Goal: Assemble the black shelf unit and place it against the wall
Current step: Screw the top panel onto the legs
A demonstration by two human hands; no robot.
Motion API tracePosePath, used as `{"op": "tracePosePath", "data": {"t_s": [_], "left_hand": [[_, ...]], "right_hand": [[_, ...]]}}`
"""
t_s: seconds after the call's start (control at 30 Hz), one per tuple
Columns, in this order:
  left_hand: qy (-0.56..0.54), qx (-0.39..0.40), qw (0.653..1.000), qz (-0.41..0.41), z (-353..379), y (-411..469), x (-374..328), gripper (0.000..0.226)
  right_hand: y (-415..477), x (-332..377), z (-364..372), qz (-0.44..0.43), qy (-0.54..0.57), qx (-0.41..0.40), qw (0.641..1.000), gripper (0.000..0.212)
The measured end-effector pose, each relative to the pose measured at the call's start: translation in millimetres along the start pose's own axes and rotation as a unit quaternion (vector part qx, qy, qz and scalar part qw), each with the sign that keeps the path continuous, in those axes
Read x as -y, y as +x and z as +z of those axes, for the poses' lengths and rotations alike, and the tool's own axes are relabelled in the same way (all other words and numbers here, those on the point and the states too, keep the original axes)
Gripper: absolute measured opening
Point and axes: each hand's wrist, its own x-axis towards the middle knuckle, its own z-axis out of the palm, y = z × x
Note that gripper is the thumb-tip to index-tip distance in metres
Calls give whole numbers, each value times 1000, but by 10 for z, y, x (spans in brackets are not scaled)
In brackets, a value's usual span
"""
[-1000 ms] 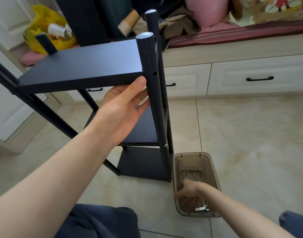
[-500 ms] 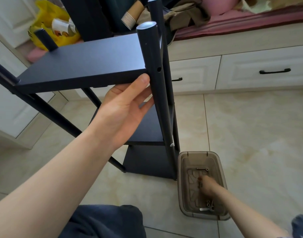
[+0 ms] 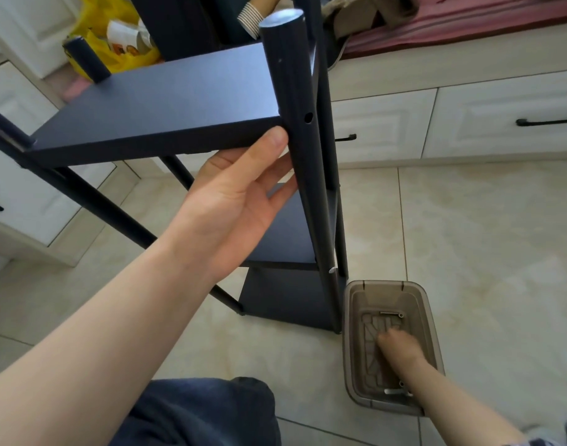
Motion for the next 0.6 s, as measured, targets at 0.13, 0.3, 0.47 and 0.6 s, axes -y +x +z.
{"op": "tracePosePath", "data": {"t_s": [0.13, 0.3, 0.47, 0.6], "left_hand": [[-2, -1, 1000, -2, -5, 4, 0, 22], [-10, 4, 1000, -4, -9, 10, 0, 21], [-18, 10, 1000, -15, -23, 13, 6, 19], [-27, 3, 999, -25, -16, 13, -2, 19]], "right_hand": [[16, -13, 36, 2, -50, -9, 999, 36], [-49, 8, -162, 25, 9, -26, 999, 40], [-160, 133, -636, 37, 159, -14, 986, 19], [-317, 206, -1339, 14, 196, 69, 978, 16]]}}
